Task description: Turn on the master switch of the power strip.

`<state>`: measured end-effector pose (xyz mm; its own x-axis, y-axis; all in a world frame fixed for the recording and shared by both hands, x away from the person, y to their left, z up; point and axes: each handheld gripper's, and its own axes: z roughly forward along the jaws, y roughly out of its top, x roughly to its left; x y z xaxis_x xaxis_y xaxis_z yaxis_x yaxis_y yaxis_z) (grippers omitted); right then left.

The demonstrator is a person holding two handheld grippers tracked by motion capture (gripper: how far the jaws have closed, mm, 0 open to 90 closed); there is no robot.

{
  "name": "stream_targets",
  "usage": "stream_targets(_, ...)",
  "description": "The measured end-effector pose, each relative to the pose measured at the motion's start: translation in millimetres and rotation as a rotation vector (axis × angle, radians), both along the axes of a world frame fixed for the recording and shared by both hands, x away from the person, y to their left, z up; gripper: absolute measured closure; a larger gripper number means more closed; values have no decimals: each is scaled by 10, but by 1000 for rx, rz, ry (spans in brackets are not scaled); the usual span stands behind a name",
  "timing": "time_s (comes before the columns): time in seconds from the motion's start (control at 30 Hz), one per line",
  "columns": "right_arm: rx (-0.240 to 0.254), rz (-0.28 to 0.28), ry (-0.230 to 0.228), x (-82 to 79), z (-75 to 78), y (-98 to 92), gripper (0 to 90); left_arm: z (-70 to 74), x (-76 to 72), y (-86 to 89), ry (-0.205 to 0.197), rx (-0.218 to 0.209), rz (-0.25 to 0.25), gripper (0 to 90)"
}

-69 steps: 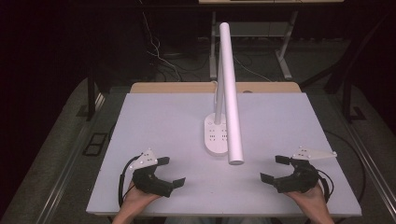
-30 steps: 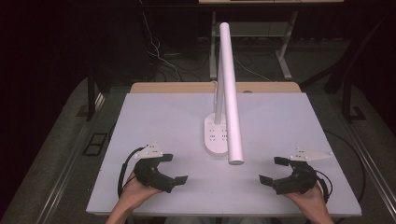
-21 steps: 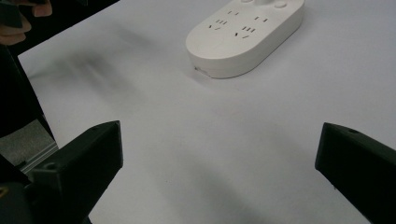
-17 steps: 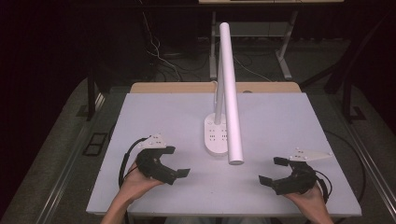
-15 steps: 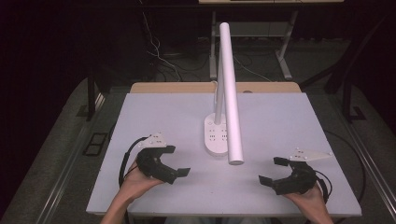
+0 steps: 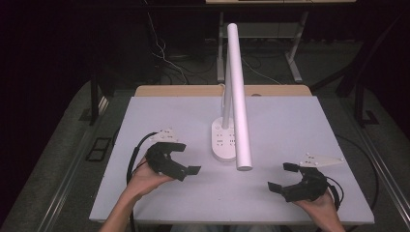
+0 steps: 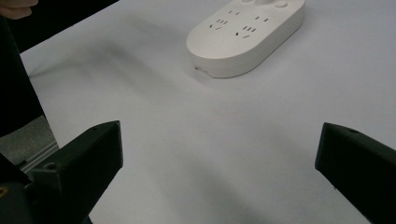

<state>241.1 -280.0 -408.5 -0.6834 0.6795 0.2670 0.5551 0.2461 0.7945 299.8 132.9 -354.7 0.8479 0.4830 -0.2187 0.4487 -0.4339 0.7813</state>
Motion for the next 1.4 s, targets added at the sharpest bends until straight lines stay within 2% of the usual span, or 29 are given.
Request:
stream_targets(0.13, -1, -8, -4, 0, 2, -4, 4, 77, 79, -39, -5, 22, -20, 8)
stream_targets(0.57, -5, -4, 2, -3, 1, -4, 4, 173, 266, -133, 3, 46, -42, 24)
stream_targets(0.8, -1, -10, 3, -3, 1, -13, 4, 193, 404, -213, 6, 68, -53, 29)
stream_targets(1.17, 0, -16, -2, -1, 2, -34, 4, 229, 563, -290, -6, 80, -59, 36)
stream_targets(1.4, -1, -17, -3, -1, 2, -41, 4, 219, 692, -335, 2, 97, -61, 65)
